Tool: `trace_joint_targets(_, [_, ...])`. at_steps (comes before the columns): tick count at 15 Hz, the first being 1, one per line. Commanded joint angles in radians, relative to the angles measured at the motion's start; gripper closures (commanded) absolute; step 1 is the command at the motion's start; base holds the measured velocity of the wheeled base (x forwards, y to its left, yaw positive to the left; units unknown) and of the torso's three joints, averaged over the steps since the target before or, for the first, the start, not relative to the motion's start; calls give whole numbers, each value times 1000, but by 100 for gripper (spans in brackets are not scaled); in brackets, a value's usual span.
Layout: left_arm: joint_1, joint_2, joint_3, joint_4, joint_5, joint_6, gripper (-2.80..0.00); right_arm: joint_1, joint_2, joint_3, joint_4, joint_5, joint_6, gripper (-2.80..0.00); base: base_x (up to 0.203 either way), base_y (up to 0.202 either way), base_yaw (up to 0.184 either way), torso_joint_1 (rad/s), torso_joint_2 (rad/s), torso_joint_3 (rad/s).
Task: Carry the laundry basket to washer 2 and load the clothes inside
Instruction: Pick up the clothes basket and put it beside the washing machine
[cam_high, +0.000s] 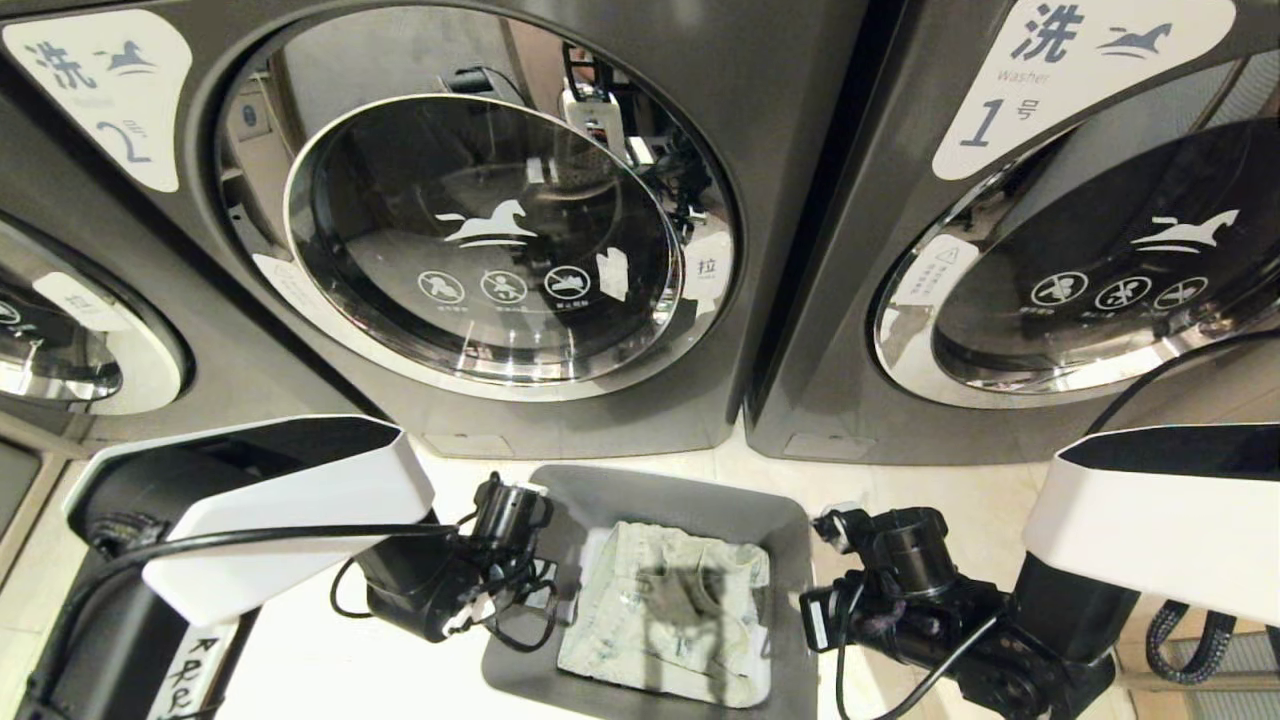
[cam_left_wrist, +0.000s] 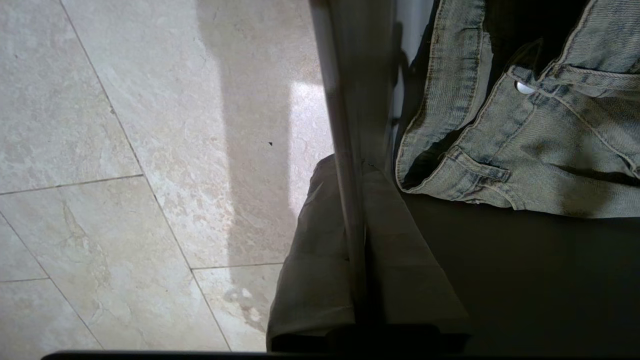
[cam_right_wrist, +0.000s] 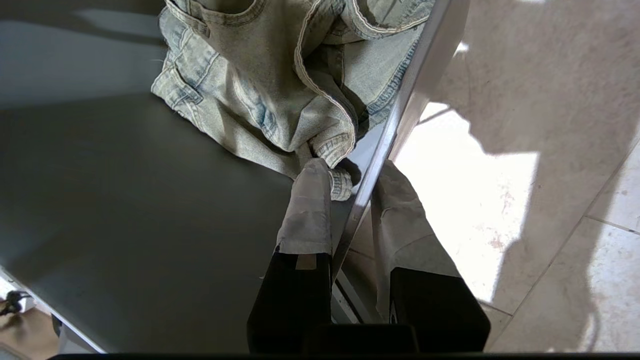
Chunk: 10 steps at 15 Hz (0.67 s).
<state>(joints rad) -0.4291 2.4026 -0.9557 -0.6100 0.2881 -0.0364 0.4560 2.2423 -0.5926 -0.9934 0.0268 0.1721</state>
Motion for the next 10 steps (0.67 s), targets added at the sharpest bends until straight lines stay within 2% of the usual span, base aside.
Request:
trace_joint_targets(1, [0, 0, 0, -2, 2, 0, 0, 0, 2, -1, -5, 1, 1, 0, 0, 0, 0, 3, 4, -198])
trace_joint_targets(10, [0, 1, 0, -8, -4, 1, 0, -6, 19, -23, -5, 1, 2, 0, 0, 0, 0, 3, 3, -180])
